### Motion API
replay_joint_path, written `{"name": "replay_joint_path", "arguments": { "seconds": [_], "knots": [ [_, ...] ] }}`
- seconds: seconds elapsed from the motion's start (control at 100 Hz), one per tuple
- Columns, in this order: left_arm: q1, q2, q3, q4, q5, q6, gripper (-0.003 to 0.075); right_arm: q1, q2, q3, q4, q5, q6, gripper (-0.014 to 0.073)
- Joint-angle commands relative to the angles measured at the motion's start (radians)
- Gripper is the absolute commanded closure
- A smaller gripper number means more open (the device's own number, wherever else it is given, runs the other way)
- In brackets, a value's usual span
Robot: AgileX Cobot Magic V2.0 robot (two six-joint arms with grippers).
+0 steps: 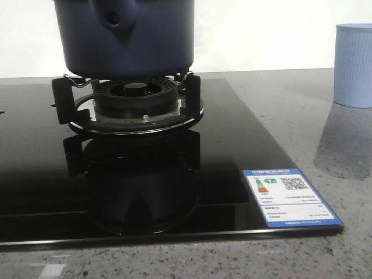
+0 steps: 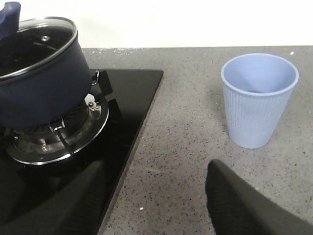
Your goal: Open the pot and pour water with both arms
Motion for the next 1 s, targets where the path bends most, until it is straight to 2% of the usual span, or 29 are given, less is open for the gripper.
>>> {"name": "replay_joint_path", "arguments": {
  "seconds": [0.0, 0.05, 0.1, 0.17, 0.42, 0.67, 0.99],
  "knots": [
    [-0.009, 0.04, -0.036, -0.014, -0.068, -0.001, 0.0379, 0.003, 0.01, -0.037, 0.025, -0.095, -0.011, 0.0183],
    [-0.009, 0.063, -0.036, -0.016, -0.072, -0.001, 0.0229, 0.003, 0.01, -0.037, 0.026, -0.099, -0.011, 0.0183],
    [-0.009, 0.088, -0.042, -0.016, -0.076, -0.001, 0.0125, 0.003, 0.01, -0.037, 0.026, -0.101, -0.011, 0.0183],
    [-0.009, 0.128, -0.059, -0.016, -0.076, -0.001, 0.0069, 0.003, 0.01, -0.037, 0.026, -0.101, -0.011, 0.0183],
    [-0.035, 0.321, -0.177, -0.016, -0.078, -0.001, 0.0157, 0.003, 0.01, -0.037, 0.026, -0.103, -0.011, 0.0183],
    [-0.115, 0.534, -0.303, -0.002, -0.11, 0.004, 0.0151, 0.003, 0.01, -0.037, 0.026, -0.103, -0.011, 0.0183],
    [-0.119, 0.723, -0.436, 0.005, -0.166, 0.004, 0.0151, 0.003, 0.01, -0.037, 0.026, -0.102, -0.011, 0.0183]
  ]
}}
